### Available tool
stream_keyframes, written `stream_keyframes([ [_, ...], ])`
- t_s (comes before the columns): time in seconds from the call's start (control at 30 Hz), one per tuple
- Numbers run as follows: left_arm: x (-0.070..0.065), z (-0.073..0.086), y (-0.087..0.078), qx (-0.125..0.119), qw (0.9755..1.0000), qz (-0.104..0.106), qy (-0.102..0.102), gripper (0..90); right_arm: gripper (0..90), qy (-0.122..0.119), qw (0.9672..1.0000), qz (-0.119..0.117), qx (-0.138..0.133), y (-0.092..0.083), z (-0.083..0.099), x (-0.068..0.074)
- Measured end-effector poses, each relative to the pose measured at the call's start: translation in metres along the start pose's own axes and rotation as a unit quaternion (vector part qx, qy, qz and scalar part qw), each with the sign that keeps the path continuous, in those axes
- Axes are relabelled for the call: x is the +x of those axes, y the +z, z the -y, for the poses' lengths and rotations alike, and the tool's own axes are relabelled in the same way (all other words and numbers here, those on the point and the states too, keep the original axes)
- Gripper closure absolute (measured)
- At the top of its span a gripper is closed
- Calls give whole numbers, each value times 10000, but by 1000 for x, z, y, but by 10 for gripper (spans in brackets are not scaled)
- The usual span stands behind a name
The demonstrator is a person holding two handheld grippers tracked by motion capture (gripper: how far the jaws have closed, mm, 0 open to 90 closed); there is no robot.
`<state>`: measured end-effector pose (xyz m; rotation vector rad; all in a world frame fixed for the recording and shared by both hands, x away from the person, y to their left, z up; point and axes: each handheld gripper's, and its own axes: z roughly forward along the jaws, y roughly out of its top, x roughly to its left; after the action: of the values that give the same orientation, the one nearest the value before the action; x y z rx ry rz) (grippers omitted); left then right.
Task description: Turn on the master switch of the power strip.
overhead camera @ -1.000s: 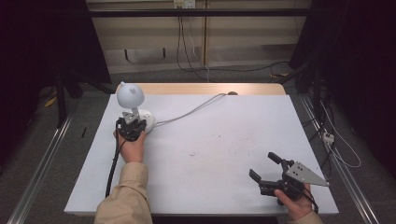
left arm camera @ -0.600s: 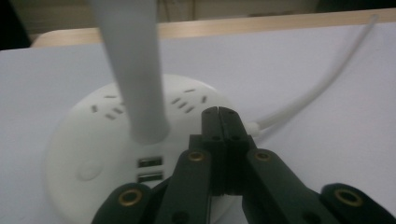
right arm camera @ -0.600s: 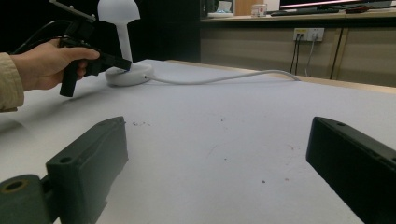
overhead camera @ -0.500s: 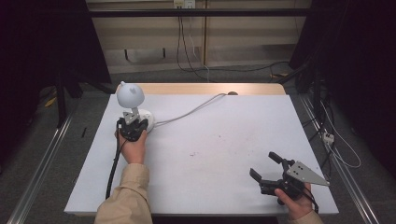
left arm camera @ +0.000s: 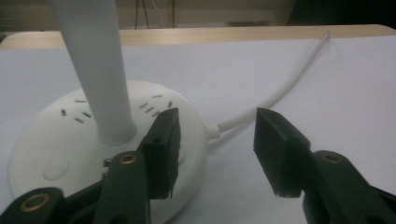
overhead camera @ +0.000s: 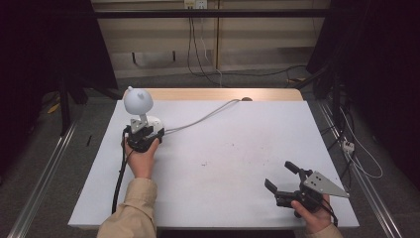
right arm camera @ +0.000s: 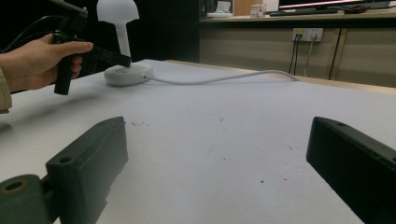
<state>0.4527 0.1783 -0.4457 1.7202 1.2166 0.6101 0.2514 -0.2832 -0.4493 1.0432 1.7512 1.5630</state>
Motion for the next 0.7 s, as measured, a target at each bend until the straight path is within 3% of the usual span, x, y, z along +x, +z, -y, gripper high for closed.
stream_keyframes([
  [0.23, 0, 4, -6, -44, 9996, 245, -99, 403, 48, 11, 10000, 22, 7, -1, -1, 0],
  [0.33, 1, 3, -10, -52, 9996, 283, 15, 376, 48, -7, 10000, 23, 20, 0, -1, 0],
  [0.67, -4, 2, -19, -112, 9984, 551, 43, 303, 48, 9, 10000, 26, 34, 0, -1, 0],
  [0.7, -4, 2, -18, -101, 9983, 566, 42, 294, 48, 104, 9999, -17, -3, 0, -1, -1],
])
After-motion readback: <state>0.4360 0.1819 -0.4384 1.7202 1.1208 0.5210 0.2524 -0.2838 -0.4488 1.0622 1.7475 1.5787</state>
